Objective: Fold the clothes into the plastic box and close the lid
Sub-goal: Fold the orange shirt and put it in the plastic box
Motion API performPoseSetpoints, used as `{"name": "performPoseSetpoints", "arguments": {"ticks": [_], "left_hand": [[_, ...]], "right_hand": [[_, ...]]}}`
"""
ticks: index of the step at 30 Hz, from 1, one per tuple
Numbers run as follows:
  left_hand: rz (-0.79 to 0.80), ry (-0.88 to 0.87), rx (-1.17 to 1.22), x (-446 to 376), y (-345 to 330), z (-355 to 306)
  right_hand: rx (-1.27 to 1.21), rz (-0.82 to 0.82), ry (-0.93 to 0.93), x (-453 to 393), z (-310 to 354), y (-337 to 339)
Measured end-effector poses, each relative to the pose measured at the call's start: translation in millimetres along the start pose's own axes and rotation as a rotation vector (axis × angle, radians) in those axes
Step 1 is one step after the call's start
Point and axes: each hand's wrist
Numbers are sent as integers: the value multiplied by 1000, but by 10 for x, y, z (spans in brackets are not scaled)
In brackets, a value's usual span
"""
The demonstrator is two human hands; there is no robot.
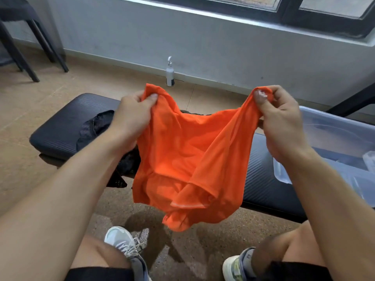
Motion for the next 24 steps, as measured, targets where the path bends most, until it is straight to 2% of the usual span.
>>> {"name": "performPoseSetpoints", "arguments": {"ticks": [3,5,9,11,13,15,18,20,22,24], "left_hand": [[260,-5,-205,259,-303,90],[451,-15,-248,450,-515,178],[563,-37,-264,642,-722,290],[519,-95,-317,679,-753,344],[407,-177,-448,663,-772,396],[336,-165,-474,607,-765,410],[267,-112,-406,512,-721,385],[206,-57,-357,435,-669,370],[159,-4,-315,360,-615,375],[128,31,-290,286,-568,407]], "right_hand": [[-116,-6,-117,67,11,-115],[-191,-46,-161,98,-21,-208],[-287,-45,-244,91,-116,-313],[-288,-29,-230,68,-143,-310],[-248,17,-210,52,-161,-286],[-118,89,-193,39,-223,-249],[411,170,-80,45,-304,-167],[673,246,40,87,-268,-115],[766,463,65,142,-211,-73],[857,801,-65,251,-170,-72]]}}
Point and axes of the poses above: each hand's wrist, its own x-axis away from the middle knuckle, its own y-axis out of the back of the hand, z = x × y, and after that the axes turned 3 degrees about -z, right-handed
